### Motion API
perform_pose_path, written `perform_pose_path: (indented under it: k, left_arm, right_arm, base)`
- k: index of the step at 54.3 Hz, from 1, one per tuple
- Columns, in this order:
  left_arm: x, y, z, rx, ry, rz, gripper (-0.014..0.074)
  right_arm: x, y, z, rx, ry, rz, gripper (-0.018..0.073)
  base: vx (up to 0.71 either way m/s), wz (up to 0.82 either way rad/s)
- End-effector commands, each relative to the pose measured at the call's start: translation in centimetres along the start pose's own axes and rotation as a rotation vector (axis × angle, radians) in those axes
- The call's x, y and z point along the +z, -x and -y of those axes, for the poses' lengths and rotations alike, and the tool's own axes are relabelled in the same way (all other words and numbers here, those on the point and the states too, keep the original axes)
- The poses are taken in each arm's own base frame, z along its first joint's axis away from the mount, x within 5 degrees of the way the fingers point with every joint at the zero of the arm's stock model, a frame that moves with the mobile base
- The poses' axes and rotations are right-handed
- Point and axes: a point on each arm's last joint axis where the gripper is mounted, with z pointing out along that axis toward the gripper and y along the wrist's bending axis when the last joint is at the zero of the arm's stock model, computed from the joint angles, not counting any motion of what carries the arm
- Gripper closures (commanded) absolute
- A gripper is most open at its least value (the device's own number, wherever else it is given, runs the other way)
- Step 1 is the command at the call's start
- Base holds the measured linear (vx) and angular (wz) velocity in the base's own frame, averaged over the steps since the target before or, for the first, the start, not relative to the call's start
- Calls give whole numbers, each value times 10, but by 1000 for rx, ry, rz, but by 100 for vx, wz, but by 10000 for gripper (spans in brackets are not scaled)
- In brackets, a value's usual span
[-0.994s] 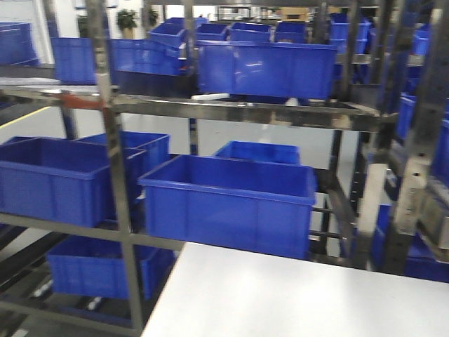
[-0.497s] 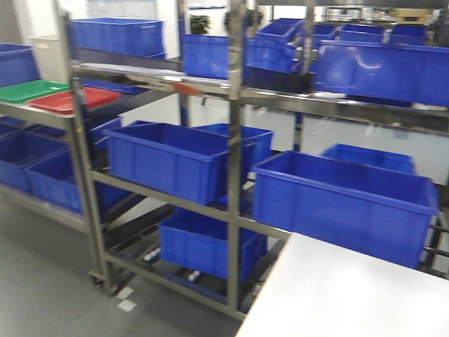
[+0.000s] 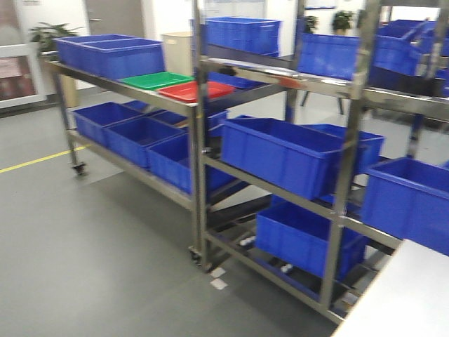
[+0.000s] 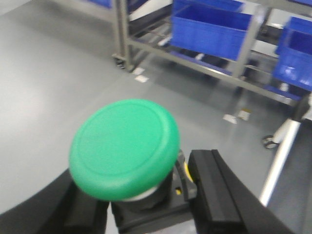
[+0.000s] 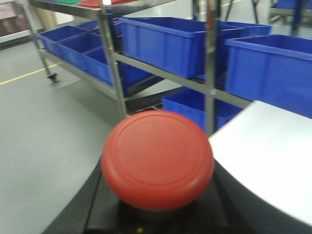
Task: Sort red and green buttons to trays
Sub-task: 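Drive the base to the shelf with green and red trays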
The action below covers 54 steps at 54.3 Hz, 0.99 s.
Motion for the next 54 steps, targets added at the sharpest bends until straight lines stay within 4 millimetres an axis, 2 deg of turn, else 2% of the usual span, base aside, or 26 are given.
perform_pose_path:
  k: [1, 29, 54]
  left_arm:
    - [-4, 15, 4, 1, -36, 96, 596]
    - [-4, 15, 4, 1, -36, 96, 596]
    - [-4, 15, 4, 1, -35, 94, 596]
  right_arm:
    - [-2, 18, -5, -14, 41, 107, 570]
    - [-2, 18, -5, -14, 41, 107, 570]
    - [-2, 17, -4, -14, 38, 102, 570]
  base:
    - [-12, 58]
    - [-4, 67]
    - [16, 53]
